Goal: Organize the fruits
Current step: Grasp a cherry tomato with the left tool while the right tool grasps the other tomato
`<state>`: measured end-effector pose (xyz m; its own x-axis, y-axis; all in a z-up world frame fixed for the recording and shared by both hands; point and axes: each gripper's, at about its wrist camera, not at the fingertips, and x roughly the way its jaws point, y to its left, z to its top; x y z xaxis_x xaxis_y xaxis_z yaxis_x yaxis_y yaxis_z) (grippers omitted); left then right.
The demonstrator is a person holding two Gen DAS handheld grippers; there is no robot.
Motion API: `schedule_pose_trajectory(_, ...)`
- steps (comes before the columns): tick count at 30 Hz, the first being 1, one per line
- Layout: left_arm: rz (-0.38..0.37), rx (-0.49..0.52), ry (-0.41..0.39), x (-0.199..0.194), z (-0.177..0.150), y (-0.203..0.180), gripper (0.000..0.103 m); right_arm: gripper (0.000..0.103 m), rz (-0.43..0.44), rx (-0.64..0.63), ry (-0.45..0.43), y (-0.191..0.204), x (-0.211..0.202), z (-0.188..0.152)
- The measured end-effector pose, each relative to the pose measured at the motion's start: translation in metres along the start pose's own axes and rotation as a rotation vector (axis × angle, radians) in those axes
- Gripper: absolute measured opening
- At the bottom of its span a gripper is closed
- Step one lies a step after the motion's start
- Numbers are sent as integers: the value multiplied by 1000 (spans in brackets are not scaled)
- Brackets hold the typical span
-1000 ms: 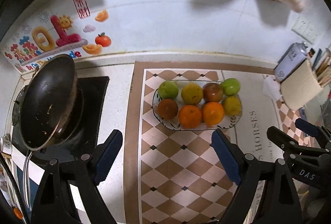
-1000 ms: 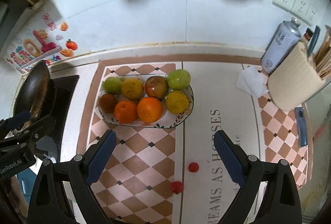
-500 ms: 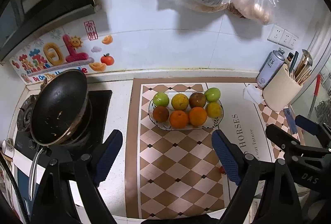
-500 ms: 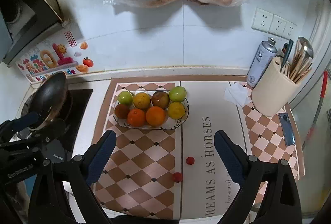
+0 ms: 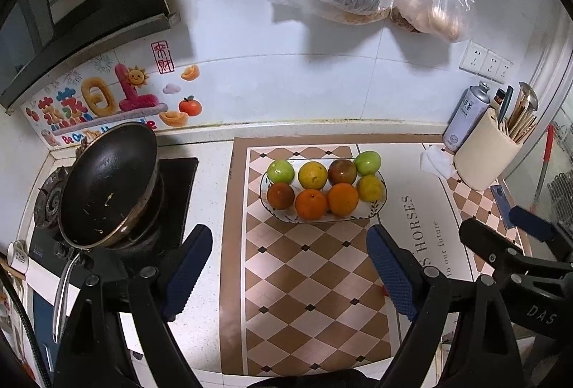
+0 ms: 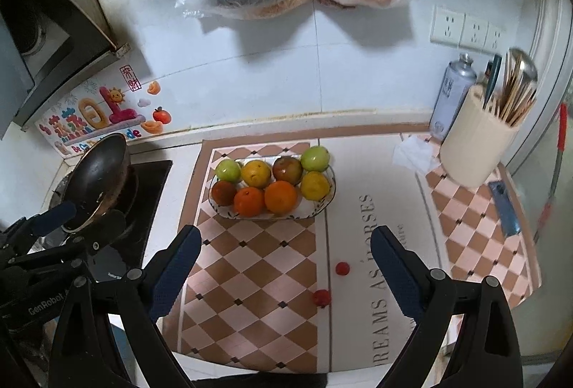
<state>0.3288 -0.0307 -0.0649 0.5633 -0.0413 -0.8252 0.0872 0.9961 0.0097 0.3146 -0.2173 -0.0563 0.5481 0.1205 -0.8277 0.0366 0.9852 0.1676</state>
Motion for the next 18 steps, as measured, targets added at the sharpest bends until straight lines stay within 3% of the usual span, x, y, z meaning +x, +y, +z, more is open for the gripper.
schedule_pose_trajectory(1, 7, 4, 6, 4, 0, -1, 88, 98, 11, 17, 12, -5, 5, -1)
schedule_pose_trajectory(3, 37, 22, 25, 16, -1, -6, 103, 98, 14, 48, 38, -17, 18, -5)
schedule_pose_trajectory(11, 140, 134, 149, 93, -25, -41, 103, 97, 30, 249, 232, -101, 119, -50)
schedule_pose_trajectory(13, 172, 171, 188, 120, -37, -53, 103, 92, 55, 299, 266, -121, 152, -65)
schedule_pose_trajectory(15, 206, 202, 206, 144, -47, -64, 103, 76, 42, 304, 273, -131, 177, -75)
schedule_pose_trajectory(18, 213, 229, 278, 179, -61, -77, 103, 70, 37, 301, 292, -142, 213, -86)
